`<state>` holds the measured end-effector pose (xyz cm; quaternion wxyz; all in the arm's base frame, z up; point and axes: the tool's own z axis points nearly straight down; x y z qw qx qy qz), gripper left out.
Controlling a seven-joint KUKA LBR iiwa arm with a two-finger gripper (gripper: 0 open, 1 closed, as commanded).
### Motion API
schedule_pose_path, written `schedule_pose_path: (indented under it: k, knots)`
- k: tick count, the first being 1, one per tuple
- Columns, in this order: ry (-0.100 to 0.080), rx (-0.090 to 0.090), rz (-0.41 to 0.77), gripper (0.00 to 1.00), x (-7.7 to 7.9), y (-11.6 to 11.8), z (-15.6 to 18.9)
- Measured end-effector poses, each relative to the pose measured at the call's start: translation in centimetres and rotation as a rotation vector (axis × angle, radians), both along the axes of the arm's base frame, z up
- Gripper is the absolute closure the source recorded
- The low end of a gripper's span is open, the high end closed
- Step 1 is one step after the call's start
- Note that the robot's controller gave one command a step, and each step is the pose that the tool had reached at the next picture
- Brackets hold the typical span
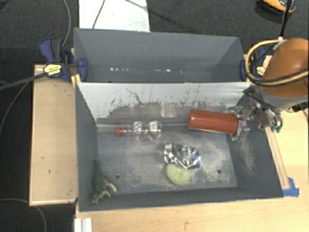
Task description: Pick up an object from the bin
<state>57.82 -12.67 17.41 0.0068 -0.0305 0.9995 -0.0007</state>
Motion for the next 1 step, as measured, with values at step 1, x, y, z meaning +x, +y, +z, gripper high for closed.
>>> schedule_pose_path:
  k: [1]
  knots:
    - [0.006,0.002,-0.022,1.0,0.01,-0.28,4.27]
